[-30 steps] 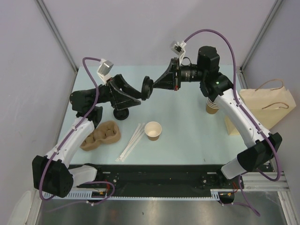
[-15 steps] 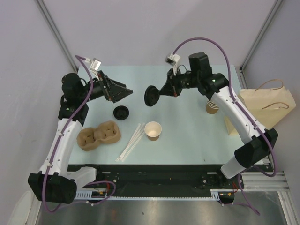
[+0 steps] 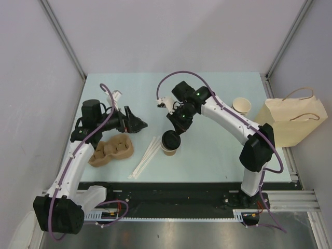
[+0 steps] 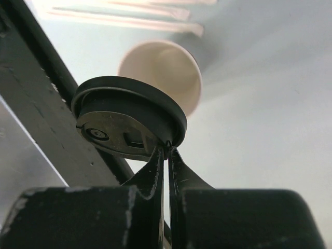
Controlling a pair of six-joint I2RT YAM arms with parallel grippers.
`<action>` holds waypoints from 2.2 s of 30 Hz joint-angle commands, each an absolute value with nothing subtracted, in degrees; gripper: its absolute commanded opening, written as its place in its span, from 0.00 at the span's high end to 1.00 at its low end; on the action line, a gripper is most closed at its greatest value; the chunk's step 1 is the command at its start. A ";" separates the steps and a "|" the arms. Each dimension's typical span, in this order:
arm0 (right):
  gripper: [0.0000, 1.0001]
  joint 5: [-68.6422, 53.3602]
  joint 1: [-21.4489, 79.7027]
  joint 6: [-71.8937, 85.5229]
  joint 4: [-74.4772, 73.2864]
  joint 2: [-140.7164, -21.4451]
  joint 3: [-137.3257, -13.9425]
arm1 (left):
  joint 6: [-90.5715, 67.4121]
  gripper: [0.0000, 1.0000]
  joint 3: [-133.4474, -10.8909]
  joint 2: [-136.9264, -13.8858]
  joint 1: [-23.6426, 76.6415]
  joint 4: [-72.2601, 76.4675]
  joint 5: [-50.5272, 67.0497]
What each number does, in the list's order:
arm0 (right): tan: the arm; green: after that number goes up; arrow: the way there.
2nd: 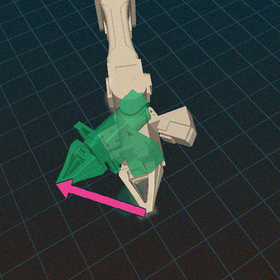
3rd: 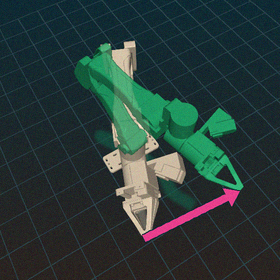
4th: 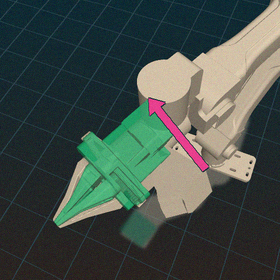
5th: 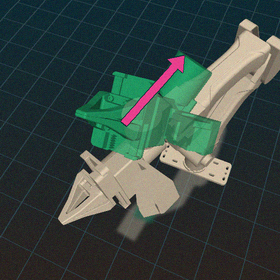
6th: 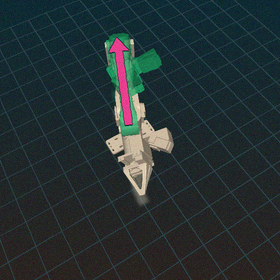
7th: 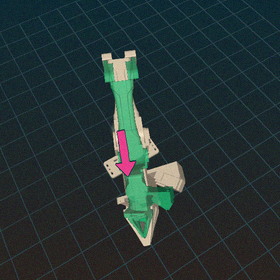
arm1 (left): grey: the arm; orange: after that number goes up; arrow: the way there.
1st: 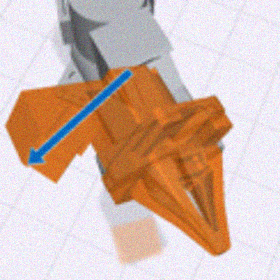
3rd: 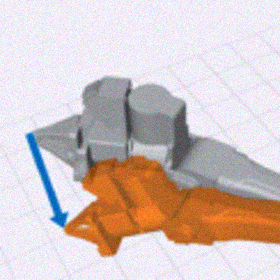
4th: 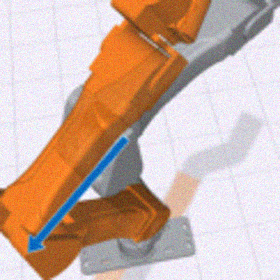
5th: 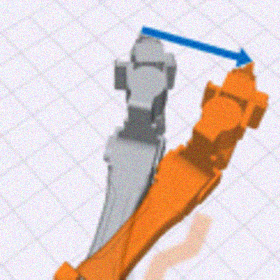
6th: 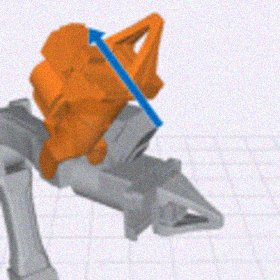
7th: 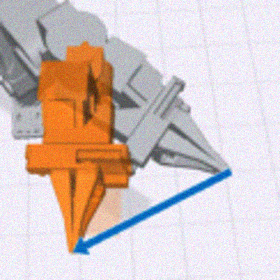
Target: Pack the takeout coffee
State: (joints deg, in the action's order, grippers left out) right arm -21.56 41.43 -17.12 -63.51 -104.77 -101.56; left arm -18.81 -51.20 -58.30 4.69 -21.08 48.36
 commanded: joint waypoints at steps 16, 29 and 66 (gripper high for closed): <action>1.00 -8.27 46.05 -22.59 -70.58 -111.53 -112.50 | -29.96 0.06 -32.61 -48.08 4.57 -6.60 55.55; 1.00 -7.82 48.60 -23.64 -71.02 -114.34 -113.29 | -32.96 0.30 -28.83 -51.50 9.67 -0.44 54.23; 0.91 -6.68 49.13 -23.91 -70.75 -117.33 -116.28 | -36.65 0.24 -28.74 -69.61 14.76 13.18 52.03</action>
State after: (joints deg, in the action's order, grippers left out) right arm -7.70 48.80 -23.22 -70.48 -116.99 -113.38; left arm -37.50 -28.51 -68.36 13.78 10.26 52.25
